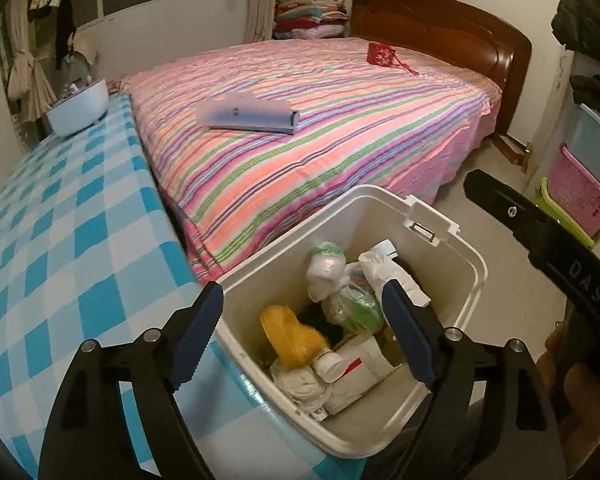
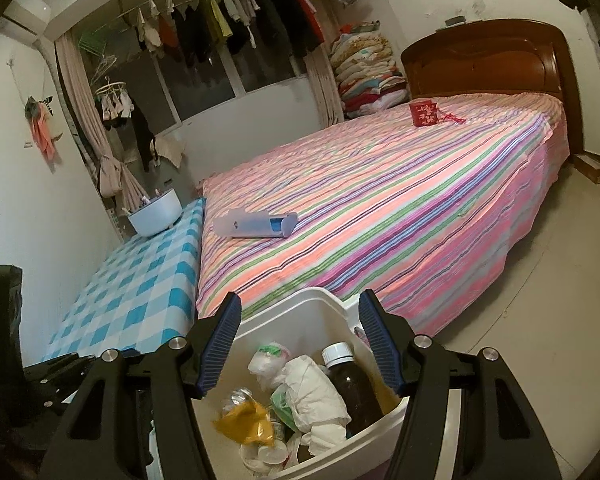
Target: Collect trash
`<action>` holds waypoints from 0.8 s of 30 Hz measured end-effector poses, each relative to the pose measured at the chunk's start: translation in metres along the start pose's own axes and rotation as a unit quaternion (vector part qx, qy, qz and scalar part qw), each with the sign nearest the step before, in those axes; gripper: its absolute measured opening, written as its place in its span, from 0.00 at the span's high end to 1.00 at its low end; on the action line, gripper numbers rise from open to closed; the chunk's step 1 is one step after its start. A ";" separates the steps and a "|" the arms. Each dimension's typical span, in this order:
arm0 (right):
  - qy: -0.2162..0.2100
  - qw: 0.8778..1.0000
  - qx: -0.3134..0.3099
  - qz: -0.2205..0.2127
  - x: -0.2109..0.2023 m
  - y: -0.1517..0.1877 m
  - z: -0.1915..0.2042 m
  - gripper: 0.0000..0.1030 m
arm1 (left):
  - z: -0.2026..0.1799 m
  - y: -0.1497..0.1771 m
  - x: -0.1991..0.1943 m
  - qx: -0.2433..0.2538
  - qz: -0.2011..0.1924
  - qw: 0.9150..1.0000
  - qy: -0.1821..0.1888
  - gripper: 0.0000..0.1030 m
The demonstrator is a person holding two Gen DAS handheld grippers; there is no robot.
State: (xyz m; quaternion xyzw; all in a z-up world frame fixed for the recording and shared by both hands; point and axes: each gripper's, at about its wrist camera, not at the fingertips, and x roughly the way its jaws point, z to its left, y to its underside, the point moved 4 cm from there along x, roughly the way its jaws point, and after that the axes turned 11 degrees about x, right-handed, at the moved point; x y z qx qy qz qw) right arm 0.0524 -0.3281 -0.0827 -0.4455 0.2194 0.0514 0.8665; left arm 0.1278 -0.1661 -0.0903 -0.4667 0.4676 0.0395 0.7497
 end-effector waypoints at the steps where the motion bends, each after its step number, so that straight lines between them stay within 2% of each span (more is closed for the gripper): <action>1: 0.003 1.000 0.004 0.001 -0.001 0.000 0.000 0.42 | 0.002 0.001 -0.003 -0.004 0.000 1.000 -0.006 0.22; 3: 0.004 1.000 0.010 -0.003 -0.008 -0.002 0.002 0.42 | 0.008 0.007 -0.014 -0.017 -0.004 1.000 -0.025 0.22; 5: 0.002 1.000 0.005 -0.009 -0.018 -0.001 0.007 0.34 | 0.015 0.013 -0.028 -0.027 -0.007 0.999 -0.044 0.21; 7: 0.001 1.000 -0.011 -0.007 -0.028 0.002 0.017 0.30 | 0.023 0.018 -0.041 -0.037 -0.012 0.997 -0.065 0.21; 9: 0.000 1.000 -0.020 -0.001 -0.037 0.005 0.023 0.29 | 0.030 0.026 -0.059 -0.050 -0.020 0.995 -0.083 0.12; 12: -0.007 1.000 -0.029 0.009 -0.050 0.010 0.034 0.27 | 0.042 0.039 -0.087 -0.073 -0.036 0.991 -0.110 0.11; 20: -0.008 0.994 -0.103 0.016 -0.095 0.034 0.075 0.21 | 0.062 0.071 -0.135 -0.099 -0.047 0.984 -0.143 0.11; 24: -0.008 0.993 -0.117 0.022 -0.097 0.047 0.092 0.21 | 0.069 0.083 -0.150 -0.107 -0.052 0.981 -0.156 0.11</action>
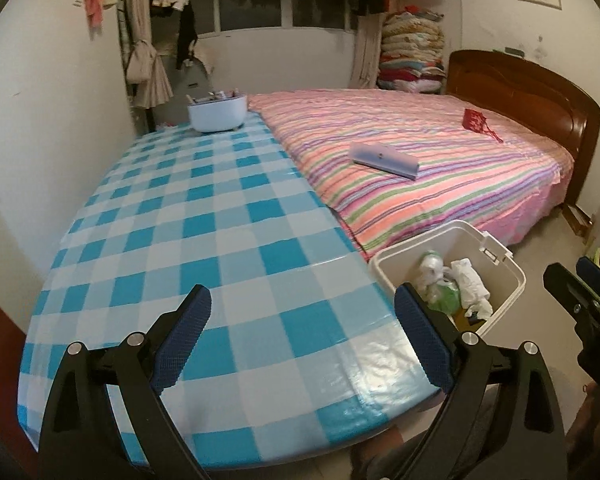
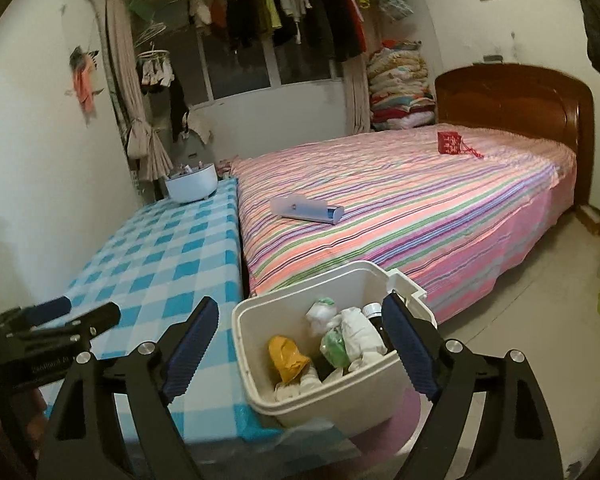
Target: Collect trash
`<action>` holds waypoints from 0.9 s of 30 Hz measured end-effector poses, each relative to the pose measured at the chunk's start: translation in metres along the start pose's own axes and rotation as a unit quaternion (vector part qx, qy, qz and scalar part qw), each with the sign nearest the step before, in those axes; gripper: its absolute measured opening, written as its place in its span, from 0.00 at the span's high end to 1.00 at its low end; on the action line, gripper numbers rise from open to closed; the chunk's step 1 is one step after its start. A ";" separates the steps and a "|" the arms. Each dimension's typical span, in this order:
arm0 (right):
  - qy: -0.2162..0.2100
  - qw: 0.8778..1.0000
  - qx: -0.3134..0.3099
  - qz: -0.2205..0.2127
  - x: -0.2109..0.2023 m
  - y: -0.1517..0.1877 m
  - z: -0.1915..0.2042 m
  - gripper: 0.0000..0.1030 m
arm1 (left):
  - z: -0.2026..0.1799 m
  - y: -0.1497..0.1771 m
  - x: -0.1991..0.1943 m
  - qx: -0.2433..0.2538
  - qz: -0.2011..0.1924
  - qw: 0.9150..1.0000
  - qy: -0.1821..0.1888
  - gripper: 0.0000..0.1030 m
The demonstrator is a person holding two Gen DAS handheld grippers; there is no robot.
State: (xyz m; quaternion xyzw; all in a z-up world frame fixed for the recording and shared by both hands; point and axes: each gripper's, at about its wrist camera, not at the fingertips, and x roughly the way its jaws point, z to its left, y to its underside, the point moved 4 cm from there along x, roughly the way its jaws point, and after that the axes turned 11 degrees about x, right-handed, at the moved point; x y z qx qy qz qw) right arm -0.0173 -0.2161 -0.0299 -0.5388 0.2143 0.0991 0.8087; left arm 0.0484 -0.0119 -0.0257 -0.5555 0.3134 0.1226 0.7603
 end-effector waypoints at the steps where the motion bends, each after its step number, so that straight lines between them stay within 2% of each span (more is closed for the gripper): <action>1: 0.001 1.000 -0.002 0.000 -0.001 0.001 0.002 0.21 | 0.004 0.002 -0.003 -0.003 0.000 1.000 -0.002 0.11; 7: 0.001 1.000 -0.017 0.008 -0.004 0.011 0.021 0.20 | 0.017 0.010 -0.010 -0.017 0.001 1.000 -0.003 0.11; 27: 0.004 0.999 -0.019 0.029 0.002 0.014 0.016 0.20 | 0.013 0.014 -0.009 -0.005 0.012 1.000 0.000 0.11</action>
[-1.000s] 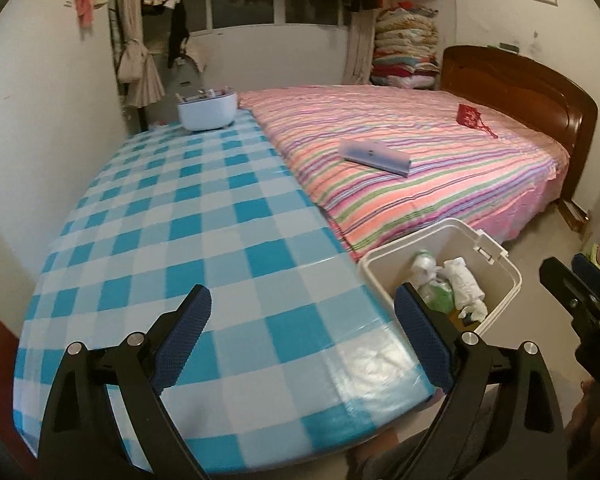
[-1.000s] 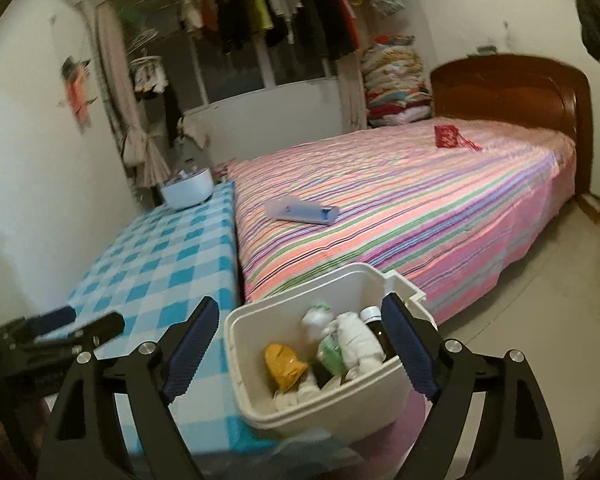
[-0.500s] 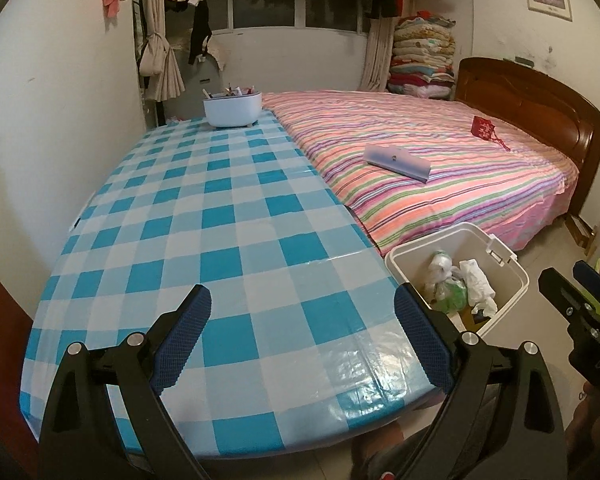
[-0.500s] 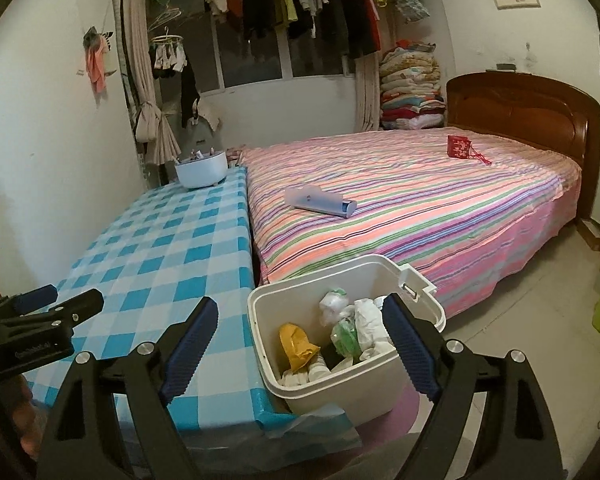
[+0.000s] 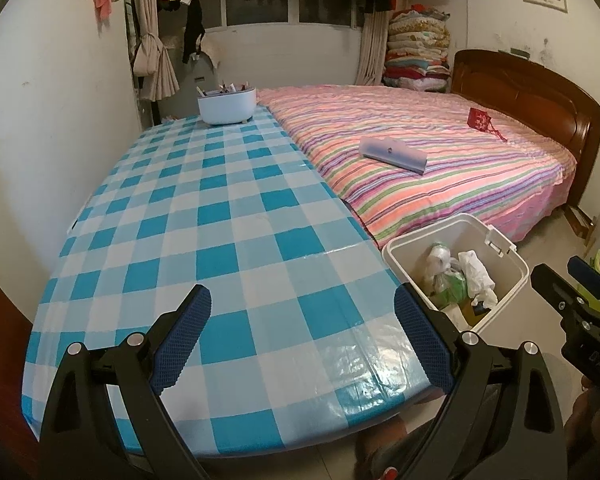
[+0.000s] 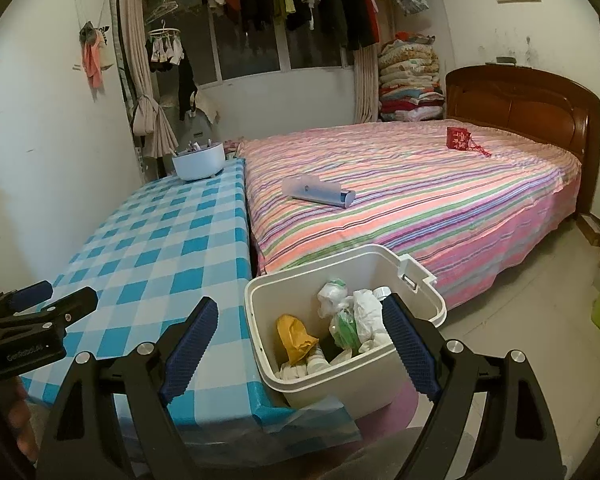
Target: Collect trash
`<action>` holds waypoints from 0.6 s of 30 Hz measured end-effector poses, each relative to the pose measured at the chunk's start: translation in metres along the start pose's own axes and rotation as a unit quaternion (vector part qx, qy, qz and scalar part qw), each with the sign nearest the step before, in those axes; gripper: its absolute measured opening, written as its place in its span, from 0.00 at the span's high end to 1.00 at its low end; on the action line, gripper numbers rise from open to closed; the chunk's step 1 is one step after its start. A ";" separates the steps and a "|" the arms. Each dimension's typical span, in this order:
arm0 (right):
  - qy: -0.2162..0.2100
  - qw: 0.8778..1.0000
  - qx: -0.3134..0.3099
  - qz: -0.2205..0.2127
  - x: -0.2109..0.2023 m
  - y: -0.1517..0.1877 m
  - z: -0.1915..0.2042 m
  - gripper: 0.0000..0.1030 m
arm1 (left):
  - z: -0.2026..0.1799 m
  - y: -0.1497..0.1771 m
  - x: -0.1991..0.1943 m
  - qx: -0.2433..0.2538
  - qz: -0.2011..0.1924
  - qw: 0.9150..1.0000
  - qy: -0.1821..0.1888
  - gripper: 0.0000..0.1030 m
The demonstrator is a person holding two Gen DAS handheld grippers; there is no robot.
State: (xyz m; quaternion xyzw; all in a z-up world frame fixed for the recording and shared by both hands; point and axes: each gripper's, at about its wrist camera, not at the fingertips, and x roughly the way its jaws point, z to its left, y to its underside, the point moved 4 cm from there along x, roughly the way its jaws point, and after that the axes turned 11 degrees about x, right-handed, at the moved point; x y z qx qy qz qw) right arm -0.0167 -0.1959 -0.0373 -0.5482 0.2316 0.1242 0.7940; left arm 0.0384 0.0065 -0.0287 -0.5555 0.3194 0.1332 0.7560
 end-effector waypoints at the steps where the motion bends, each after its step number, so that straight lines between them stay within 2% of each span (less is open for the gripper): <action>1: 0.000 1.000 0.000 0.000 0.000 0.000 0.000 0.20 | 0.000 0.000 0.001 0.000 0.001 1.000 0.000 0.11; 18: -0.001 1.000 0.002 0.024 0.019 0.004 -0.001 0.20 | 0.003 0.003 0.020 -0.001 0.022 1.000 0.007 0.11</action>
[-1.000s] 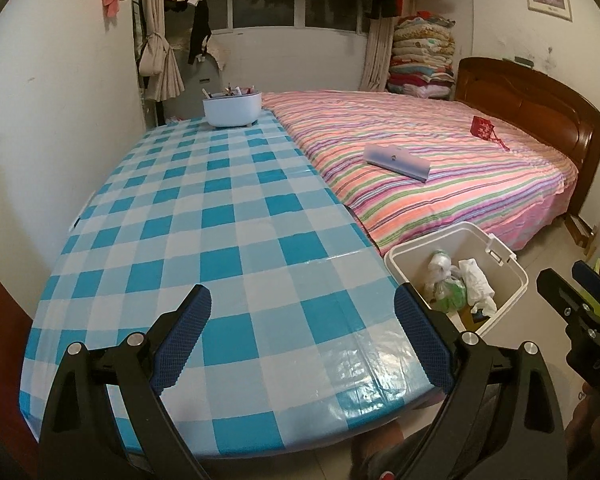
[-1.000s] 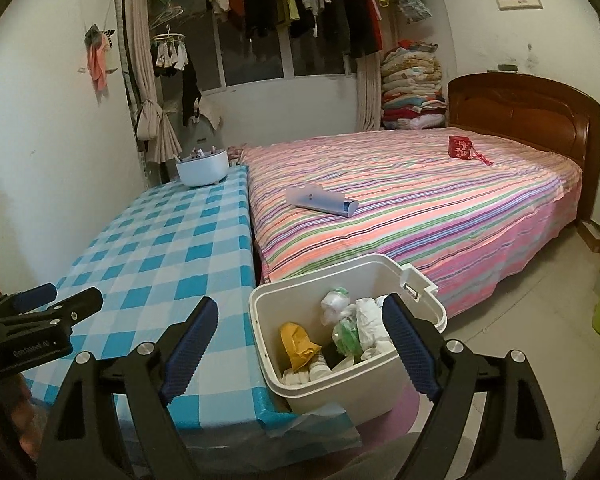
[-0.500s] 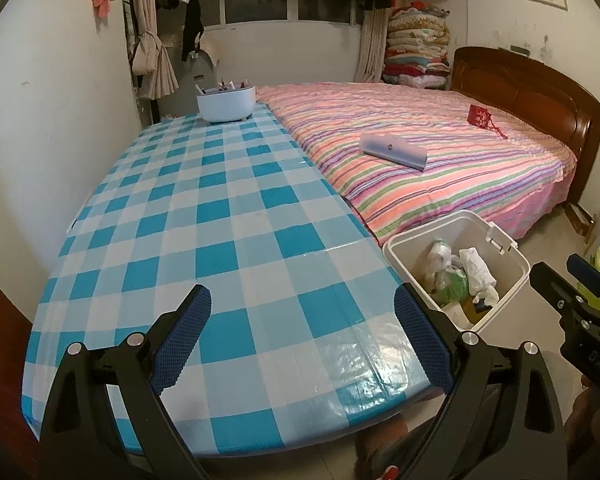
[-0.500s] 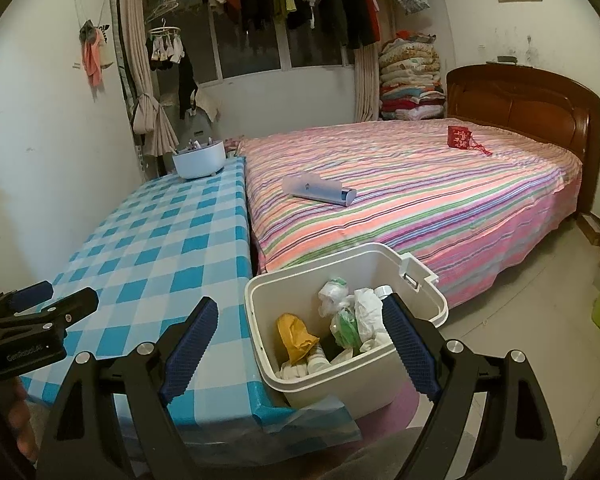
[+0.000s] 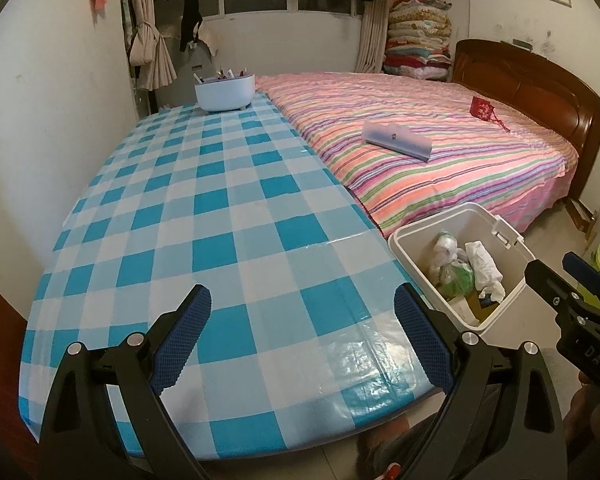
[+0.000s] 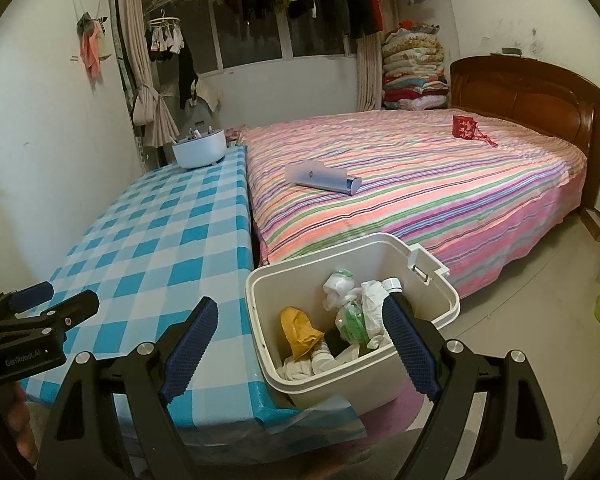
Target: Collect trash
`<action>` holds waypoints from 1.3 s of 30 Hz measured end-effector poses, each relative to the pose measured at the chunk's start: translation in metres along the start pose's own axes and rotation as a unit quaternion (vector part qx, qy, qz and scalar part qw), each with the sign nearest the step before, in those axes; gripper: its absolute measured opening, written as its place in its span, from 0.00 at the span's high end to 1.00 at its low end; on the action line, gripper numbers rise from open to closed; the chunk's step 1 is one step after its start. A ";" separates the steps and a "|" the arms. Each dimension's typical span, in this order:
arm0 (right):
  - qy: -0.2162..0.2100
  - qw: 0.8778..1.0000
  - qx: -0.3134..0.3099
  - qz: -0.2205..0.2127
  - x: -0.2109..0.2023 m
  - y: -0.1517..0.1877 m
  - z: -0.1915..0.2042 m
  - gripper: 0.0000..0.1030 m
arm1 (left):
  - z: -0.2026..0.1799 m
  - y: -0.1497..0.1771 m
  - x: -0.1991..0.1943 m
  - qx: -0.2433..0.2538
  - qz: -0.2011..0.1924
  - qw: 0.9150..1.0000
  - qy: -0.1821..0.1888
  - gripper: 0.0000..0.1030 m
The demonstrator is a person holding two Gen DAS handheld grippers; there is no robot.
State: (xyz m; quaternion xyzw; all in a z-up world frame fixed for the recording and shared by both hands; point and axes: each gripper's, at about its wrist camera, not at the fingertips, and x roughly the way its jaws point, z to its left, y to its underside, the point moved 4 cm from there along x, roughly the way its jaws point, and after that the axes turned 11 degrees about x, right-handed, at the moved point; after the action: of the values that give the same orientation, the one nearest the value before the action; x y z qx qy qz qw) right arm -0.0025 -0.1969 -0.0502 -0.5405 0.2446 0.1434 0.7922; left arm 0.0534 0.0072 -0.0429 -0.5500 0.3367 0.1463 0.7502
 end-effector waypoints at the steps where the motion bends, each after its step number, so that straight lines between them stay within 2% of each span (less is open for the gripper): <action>1: 0.000 1.000 0.000 0.002 0.002 0.000 0.000 0.20 | 0.000 0.000 0.001 -0.001 0.001 1.000 0.000 0.11; 20: -0.003 1.000 0.005 0.023 0.021 0.001 0.001 0.20 | 0.003 0.002 0.018 -0.002 0.022 1.000 0.010 0.11; 39: -0.003 1.000 0.011 0.027 0.026 0.003 -0.002 0.20 | -0.001 0.004 0.020 0.000 0.024 1.000 0.009 0.11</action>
State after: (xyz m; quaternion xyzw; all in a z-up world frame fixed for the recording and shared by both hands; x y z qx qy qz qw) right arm 0.0175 -0.1983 -0.0678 -0.5247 0.2583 0.1640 0.7944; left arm 0.0654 0.0052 -0.0595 -0.5431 0.3565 0.1589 0.7434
